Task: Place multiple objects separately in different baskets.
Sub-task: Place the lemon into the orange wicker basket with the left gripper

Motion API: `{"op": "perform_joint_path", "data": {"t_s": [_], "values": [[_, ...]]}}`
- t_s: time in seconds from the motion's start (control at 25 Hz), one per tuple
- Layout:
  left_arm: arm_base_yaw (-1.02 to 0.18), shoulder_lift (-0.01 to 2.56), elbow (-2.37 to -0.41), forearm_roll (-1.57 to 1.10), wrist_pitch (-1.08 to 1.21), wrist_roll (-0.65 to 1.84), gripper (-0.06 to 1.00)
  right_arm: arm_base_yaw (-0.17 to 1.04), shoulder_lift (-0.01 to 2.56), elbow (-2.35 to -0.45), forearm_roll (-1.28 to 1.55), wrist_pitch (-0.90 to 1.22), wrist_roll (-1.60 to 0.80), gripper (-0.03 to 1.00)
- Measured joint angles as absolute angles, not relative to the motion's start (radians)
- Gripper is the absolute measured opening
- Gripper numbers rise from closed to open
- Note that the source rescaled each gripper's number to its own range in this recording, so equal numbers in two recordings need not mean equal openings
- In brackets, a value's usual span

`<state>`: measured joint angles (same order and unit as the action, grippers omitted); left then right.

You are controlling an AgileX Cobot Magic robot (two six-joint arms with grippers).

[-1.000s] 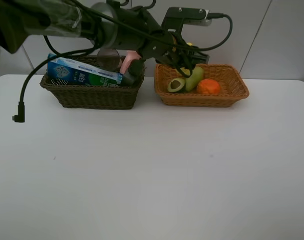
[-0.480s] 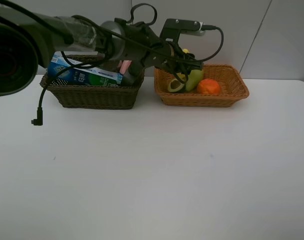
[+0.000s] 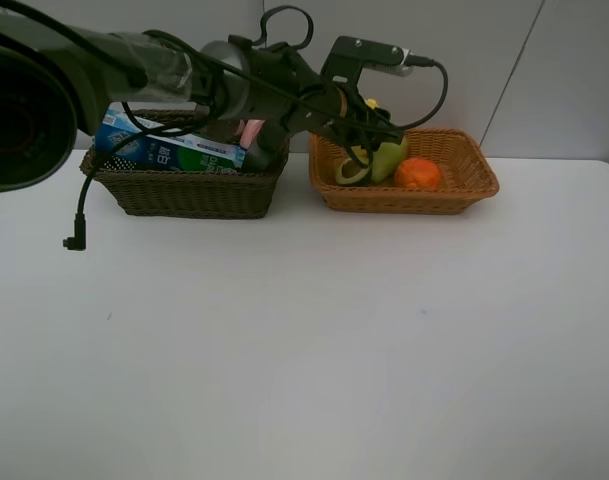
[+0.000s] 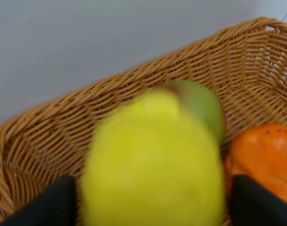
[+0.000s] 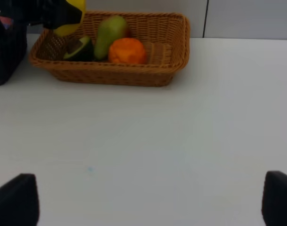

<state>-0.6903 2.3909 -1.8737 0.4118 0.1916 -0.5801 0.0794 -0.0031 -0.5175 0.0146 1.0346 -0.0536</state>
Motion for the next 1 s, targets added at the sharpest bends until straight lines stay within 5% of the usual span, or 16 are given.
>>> {"op": "perform_joint_path", "data": {"t_s": [0.2,1.0], "values": [[-0.69,2.408,-1.876,0.399,0.201,-0.571,0.99,0.079,-0.003,-0.518,0.015,1.035,-0.054,1.0],[-0.695,2.382,-1.876,0.373,0.311,-0.561,1.0,0.079,-0.003,-0.518,0.015,1.035,-0.054,1.0]]}}
